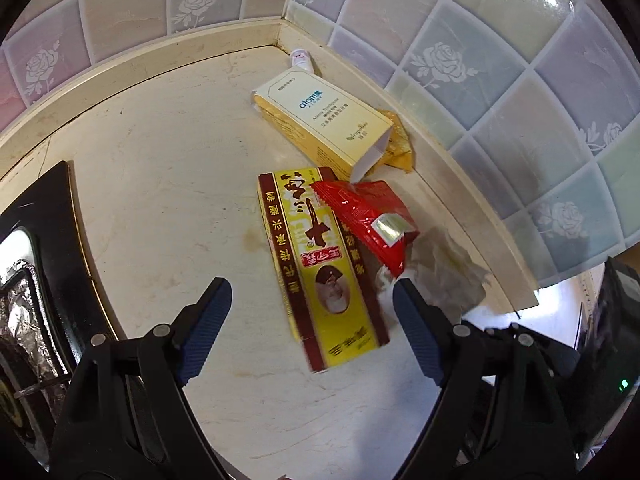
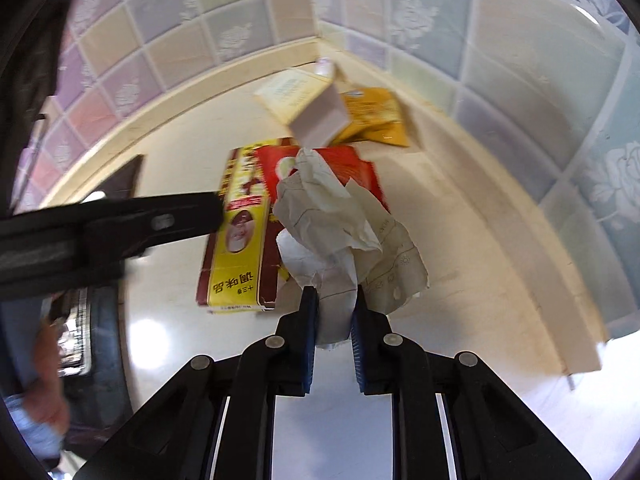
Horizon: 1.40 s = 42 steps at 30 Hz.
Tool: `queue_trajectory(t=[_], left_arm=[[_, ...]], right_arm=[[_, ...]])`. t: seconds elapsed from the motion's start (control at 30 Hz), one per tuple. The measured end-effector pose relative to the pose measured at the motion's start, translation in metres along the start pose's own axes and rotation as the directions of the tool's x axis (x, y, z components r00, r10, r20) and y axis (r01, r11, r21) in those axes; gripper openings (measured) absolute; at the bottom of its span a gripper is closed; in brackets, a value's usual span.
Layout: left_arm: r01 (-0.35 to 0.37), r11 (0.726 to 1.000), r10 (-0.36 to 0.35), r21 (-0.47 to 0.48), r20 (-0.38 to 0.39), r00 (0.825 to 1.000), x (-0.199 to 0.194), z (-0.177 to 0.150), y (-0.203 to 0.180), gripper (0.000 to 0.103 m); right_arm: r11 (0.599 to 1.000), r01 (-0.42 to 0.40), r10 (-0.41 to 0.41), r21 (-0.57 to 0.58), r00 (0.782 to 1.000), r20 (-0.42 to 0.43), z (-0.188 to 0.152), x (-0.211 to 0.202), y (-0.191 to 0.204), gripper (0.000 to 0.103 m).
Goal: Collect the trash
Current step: 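Close the right tool on the crumpled white tissues while the left tool grasps the yellow seasoning box, then carry the tissues and seasoning box down over the floor bin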
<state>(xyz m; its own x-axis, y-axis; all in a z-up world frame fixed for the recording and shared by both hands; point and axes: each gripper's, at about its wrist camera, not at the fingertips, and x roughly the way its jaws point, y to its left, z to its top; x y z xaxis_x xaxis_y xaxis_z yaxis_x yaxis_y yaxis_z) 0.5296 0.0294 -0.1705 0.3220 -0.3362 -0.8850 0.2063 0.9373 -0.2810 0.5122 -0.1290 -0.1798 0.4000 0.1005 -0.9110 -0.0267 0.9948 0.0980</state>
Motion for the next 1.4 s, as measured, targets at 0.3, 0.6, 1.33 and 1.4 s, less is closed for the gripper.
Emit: queue_trajectory(t=[0.3,0.6,1.33,1.4], left_arm=[[-0.097,0.993,0.100,0.061,-0.045,0.994,0.024,0.001,-0.009,0.082],[-0.140,0.987,0.148,0.077,-0.114,0.982,0.049,-0.003,-0.010,0.073],[-0.147,0.986,0.146,0.078,0.027,0.989,-0.051,-0.040,-0.036,0.054],[-0.148,0.986,0.145,0.078,0.046,0.988,-0.070,-0.049,-0.037,0.054]], right_arm=[[0.993,-0.069,0.069,0.097,0.998,0.008,-0.022,-0.026,0.003,0.015],[0.986,-0.058,0.058,0.159,0.998,0.005,-0.030,-0.025,-0.020,0.015],[0.983,-0.107,0.090,0.149,0.989,0.114,-0.048,-0.092,-0.011,0.014],[0.984,-0.114,0.097,0.137,0.987,0.125,-0.053,-0.105,-0.009,0.014]])
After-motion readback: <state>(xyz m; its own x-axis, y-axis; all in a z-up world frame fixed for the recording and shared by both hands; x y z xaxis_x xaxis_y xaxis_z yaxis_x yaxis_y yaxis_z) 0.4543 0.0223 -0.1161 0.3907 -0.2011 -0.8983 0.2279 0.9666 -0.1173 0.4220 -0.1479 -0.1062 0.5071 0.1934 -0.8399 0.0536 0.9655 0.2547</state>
